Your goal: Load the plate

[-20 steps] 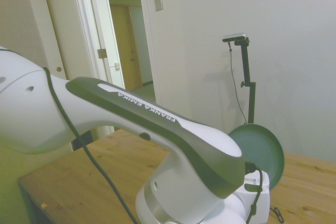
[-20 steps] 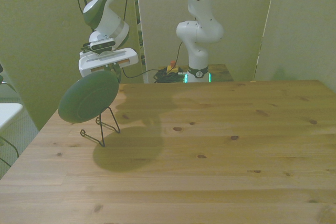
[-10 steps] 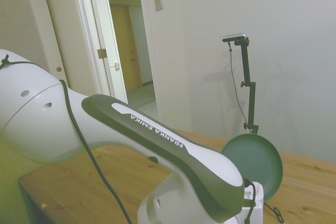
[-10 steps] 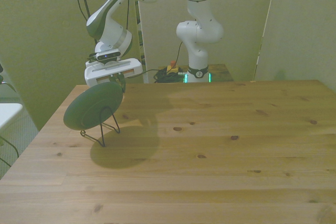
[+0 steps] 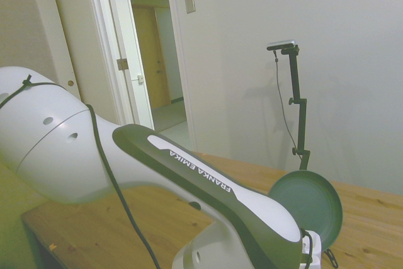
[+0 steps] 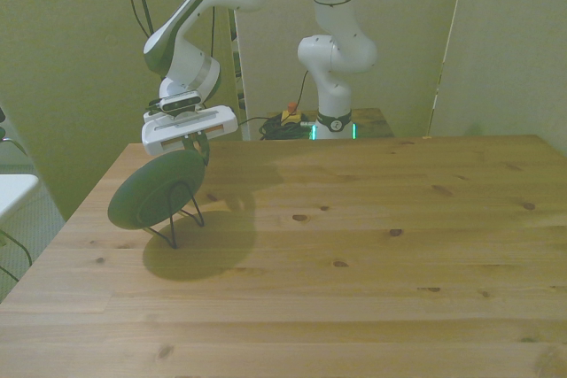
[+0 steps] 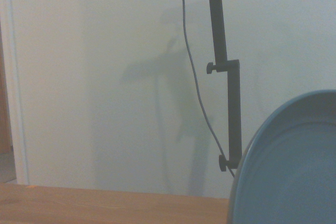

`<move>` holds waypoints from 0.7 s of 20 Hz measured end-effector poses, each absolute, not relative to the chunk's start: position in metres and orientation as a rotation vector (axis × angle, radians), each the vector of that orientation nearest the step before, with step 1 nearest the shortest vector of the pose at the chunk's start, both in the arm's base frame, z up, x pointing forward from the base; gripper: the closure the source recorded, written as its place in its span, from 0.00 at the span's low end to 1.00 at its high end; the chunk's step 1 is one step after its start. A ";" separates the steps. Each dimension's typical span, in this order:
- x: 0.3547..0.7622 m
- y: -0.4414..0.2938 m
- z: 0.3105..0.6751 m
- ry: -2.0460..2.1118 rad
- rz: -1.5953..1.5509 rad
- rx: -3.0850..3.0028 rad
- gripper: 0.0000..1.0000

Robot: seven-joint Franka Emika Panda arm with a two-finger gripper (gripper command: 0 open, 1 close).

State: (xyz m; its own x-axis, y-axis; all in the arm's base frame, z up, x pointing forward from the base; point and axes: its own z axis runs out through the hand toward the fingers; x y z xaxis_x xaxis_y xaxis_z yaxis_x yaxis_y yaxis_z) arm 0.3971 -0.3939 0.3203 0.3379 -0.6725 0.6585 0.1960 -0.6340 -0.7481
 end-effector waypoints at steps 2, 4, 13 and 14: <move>0.398 -0.395 0.318 0.422 -1.397 -1.815 1.00; 0.398 -0.396 0.318 0.421 -1.399 -1.814 1.00; 0.398 -0.396 0.317 0.416 -1.403 -1.816 0.00; 0.398 -0.396 0.317 0.416 -1.403 -1.816 0.00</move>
